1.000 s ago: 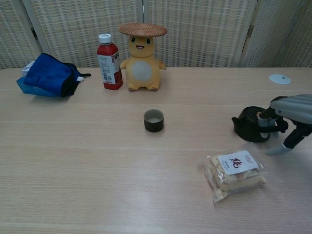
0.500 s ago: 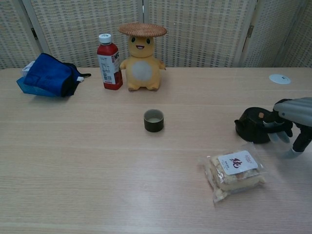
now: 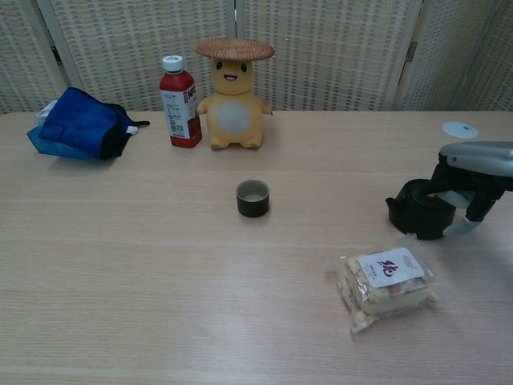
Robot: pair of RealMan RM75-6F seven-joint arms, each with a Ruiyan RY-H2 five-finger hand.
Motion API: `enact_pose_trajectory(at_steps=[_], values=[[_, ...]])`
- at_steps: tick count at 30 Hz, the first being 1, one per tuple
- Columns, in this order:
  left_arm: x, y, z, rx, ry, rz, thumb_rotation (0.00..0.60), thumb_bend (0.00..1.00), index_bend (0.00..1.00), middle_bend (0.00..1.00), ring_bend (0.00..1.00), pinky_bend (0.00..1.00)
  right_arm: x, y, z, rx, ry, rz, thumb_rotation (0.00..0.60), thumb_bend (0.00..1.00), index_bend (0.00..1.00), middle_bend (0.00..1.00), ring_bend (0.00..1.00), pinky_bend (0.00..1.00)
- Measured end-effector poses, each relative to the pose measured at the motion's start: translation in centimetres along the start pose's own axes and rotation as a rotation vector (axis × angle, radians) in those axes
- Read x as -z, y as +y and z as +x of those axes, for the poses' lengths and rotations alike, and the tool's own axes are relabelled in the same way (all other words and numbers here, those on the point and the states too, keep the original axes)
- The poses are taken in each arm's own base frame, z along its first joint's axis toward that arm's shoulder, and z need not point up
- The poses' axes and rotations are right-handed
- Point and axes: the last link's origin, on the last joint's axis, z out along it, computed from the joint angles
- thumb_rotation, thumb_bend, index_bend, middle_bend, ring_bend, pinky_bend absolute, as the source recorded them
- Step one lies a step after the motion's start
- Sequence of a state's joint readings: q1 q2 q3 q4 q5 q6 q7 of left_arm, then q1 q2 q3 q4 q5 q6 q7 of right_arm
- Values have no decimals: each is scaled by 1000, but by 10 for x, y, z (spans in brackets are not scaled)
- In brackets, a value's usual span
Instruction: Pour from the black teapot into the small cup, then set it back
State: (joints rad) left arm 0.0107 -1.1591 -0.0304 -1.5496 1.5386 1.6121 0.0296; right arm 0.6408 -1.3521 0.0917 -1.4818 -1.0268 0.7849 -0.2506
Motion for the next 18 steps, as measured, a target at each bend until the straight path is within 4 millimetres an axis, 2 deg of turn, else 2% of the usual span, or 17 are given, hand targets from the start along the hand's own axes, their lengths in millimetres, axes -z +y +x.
enact_pose_trajectory(at_steps=[1,3,5,9,18], values=[[0,0,0,-1,0,0,363,50,0,0,0,0,-2,0,3,-10,1,1,579,0,903,965,877,75],[0,0,1,-2,0,0,361,50,0,0,0,0,-5,0,8,-24,5,3,500,0,915,971,882,75],[0,0,1,-2,1,0,362,50,0,0,0,0,-8,0,14,-41,14,8,445,0,925,977,889,76],[0,1,2,-2,2,-1,362,50,0,0,0,0,-13,-2,25,-72,37,23,370,0,945,993,906,85],[0,3,4,0,9,-10,364,50,0,0,0,0,-21,-19,46,-97,74,73,345,0,987,1000,939,138]])
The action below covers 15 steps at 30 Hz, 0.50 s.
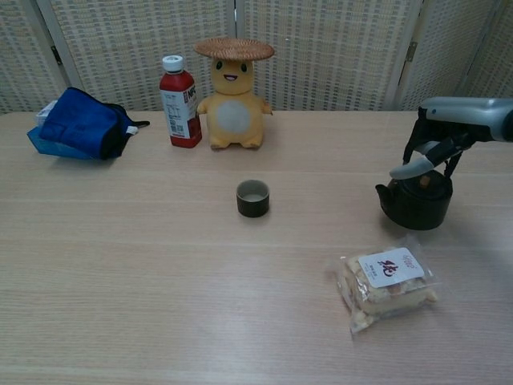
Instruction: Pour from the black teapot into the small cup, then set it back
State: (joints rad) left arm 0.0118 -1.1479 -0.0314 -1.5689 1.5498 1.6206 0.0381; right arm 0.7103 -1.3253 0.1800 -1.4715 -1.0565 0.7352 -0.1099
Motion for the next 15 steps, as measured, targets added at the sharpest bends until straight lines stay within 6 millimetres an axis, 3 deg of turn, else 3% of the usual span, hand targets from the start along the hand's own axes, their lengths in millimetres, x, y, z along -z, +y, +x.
enact_pose_trajectory(at_steps=[5,15], values=[[1,0,2,-3,7,1,363,50,0,0,0,0,-6,-11,9,40,25,19,345,17,996,1000,952,181],[4,-3,3,-2,17,13,361,50,0,0,0,0,-12,-31,23,113,71,44,352,338,996,1000,952,218]])
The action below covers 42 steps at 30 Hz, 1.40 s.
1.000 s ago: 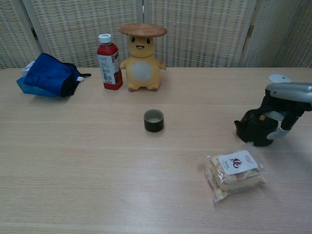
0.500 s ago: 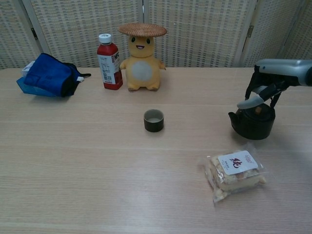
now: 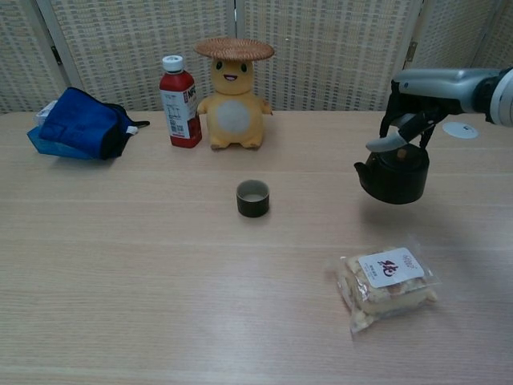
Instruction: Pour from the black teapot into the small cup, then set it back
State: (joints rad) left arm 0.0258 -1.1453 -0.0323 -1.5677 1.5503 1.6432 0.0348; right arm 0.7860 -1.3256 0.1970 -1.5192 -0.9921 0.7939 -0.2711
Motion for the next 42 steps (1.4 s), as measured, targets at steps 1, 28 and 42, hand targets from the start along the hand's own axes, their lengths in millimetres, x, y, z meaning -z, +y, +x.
enact_pose_trajectory(at_steps=[1,28,42], values=[[0,0,0,1,1,0,361,50,0,0,0,0,0,-1,1,3,3,1,352,353,996,1000,952,220],[5,-5,1,4,14,23,362,50,0,0,0,0,-38,-47,15,55,36,90,468,452,996,1000,951,387],[9,-5,4,-7,24,28,363,50,0,0,0,0,-74,-84,6,87,15,161,481,451,996,1000,951,387]])
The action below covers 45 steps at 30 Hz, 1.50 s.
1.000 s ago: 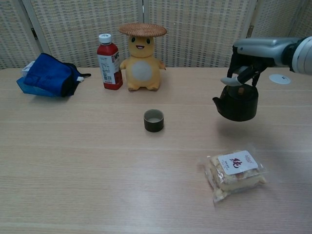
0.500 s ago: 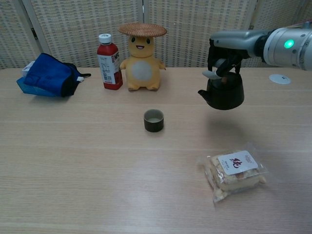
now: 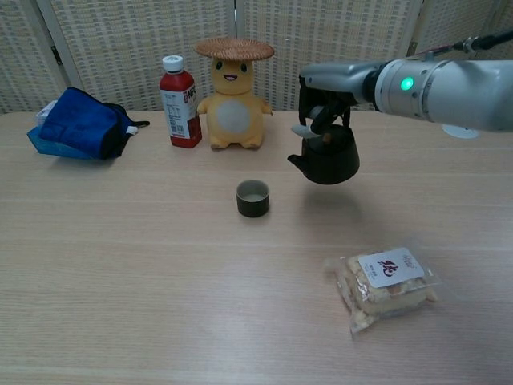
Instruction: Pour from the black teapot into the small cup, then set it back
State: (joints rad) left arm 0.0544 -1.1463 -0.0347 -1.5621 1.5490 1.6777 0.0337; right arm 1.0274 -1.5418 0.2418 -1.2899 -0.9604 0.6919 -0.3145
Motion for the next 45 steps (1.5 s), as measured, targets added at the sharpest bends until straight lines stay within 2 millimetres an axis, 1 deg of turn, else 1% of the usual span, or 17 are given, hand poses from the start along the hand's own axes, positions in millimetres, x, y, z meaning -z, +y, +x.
enact_pose_trajectory(at_steps=[9,17,34,45], values=[[2,2,0,-6,-8,2,362,50,0,0,0,0,-21,-24,-1,70,-15,58,490,451,996,1000,951,387],[5,1,0,-8,-6,9,363,50,0,0,0,0,-34,-41,4,173,-18,98,491,451,996,1000,951,387],[8,-2,-3,-11,-6,19,363,50,0,0,0,0,-41,-65,9,348,-18,145,499,451,996,1000,951,397],[10,-3,-4,-12,-5,23,362,50,0,0,0,0,-39,-71,7,423,-27,158,504,451,996,1000,951,397]])
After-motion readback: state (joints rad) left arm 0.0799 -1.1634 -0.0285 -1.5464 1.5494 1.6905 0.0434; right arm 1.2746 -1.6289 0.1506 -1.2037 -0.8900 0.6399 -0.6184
